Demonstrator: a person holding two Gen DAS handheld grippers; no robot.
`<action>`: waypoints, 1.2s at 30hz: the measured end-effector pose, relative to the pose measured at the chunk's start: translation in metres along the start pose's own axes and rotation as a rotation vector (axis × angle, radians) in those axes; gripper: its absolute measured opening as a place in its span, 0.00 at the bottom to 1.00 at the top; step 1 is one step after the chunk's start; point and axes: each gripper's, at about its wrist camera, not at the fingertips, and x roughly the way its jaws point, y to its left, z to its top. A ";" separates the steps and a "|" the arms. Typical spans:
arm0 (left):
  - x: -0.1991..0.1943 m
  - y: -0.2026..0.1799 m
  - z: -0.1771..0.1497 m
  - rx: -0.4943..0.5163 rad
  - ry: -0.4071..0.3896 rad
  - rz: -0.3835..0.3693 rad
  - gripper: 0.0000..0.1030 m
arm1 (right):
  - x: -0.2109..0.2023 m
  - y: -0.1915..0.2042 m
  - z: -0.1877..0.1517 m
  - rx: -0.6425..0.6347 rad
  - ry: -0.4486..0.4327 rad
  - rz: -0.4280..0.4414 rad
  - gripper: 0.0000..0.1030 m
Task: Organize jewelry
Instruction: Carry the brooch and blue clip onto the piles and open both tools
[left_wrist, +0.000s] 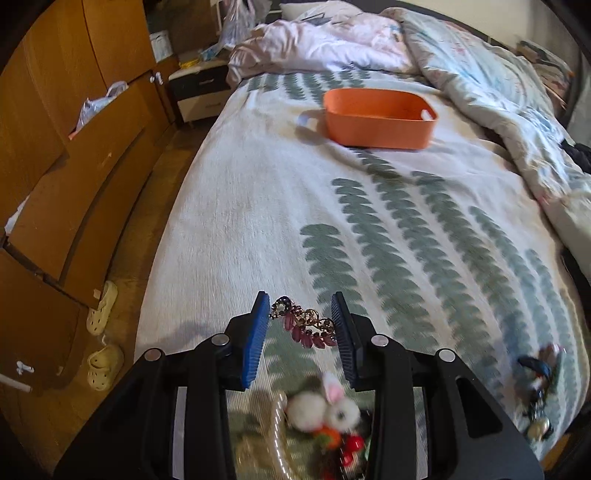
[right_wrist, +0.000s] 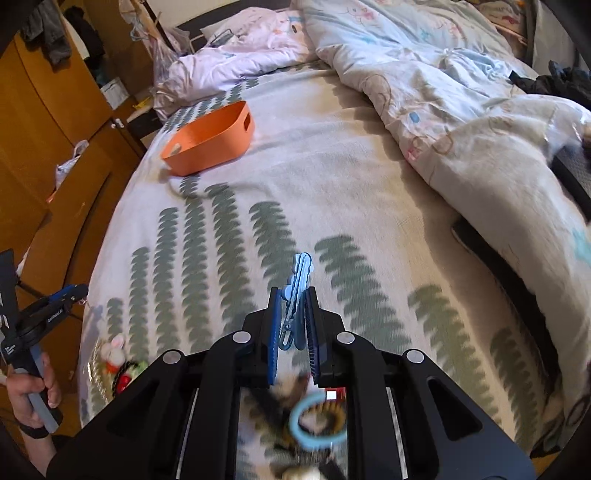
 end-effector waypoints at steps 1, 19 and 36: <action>-0.004 -0.002 -0.005 0.005 -0.003 0.001 0.35 | -0.002 0.002 -0.004 -0.001 0.005 0.005 0.14; -0.017 -0.014 -0.063 0.034 0.025 0.064 0.35 | 0.006 0.032 -0.054 -0.041 0.066 -0.003 0.14; -0.032 -0.023 -0.082 0.045 -0.023 0.097 0.35 | 0.006 0.034 -0.075 -0.055 0.072 -0.050 0.15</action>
